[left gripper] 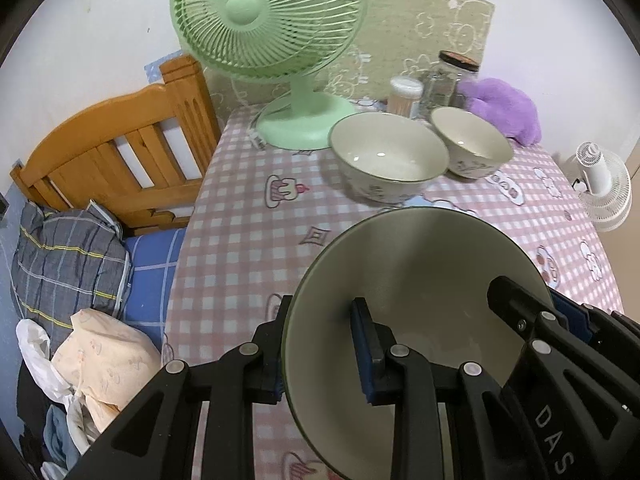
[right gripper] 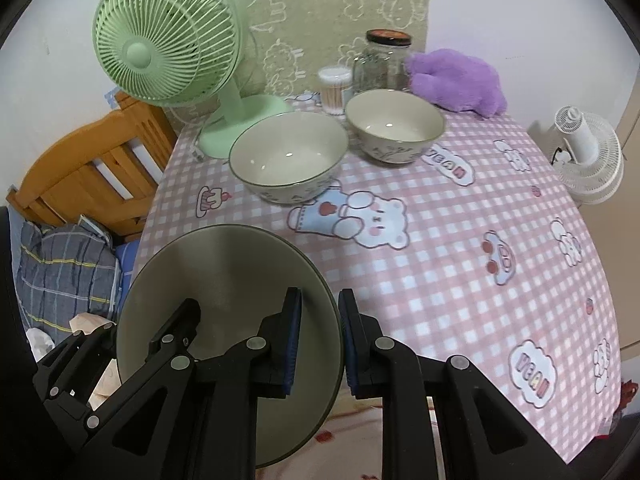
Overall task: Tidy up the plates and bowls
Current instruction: 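Lift the bowl with both grippers and carry it past the plate stack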
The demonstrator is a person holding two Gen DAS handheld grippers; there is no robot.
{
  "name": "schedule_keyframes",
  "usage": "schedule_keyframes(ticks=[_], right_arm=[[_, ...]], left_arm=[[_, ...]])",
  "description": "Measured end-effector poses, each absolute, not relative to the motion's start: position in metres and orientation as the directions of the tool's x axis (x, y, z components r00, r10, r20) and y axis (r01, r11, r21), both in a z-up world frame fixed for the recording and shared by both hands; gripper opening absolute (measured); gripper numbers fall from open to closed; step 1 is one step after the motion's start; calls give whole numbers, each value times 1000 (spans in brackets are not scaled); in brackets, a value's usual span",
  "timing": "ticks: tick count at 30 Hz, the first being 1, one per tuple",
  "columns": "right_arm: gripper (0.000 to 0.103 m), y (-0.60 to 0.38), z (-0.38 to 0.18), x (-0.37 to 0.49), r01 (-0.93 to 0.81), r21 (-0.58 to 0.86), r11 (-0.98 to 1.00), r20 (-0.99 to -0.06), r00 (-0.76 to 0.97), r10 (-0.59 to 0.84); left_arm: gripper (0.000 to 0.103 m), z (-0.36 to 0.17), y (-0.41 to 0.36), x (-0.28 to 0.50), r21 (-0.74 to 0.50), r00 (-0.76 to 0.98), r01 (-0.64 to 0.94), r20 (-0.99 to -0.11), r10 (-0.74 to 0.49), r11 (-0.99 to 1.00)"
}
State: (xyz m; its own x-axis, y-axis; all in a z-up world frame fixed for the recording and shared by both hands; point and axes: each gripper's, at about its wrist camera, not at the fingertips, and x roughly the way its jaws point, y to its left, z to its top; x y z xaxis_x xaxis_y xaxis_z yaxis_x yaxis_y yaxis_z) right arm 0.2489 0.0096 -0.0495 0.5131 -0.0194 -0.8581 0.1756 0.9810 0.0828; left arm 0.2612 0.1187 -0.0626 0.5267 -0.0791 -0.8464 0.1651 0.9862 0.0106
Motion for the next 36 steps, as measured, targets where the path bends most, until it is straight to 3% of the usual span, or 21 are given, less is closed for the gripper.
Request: schedule_keyframes(ticks=[19,36], right_arm=[[23,-98,-28,191,137,71,988,-858,514,-10],[23,-198,-59,153,131,63,989,-898,441,-1]], left_arm=[[26,-46,10,200,1,524,152,-848,-80,988],[26,-80,-88,160,2,447,150,-892,-66,989]])
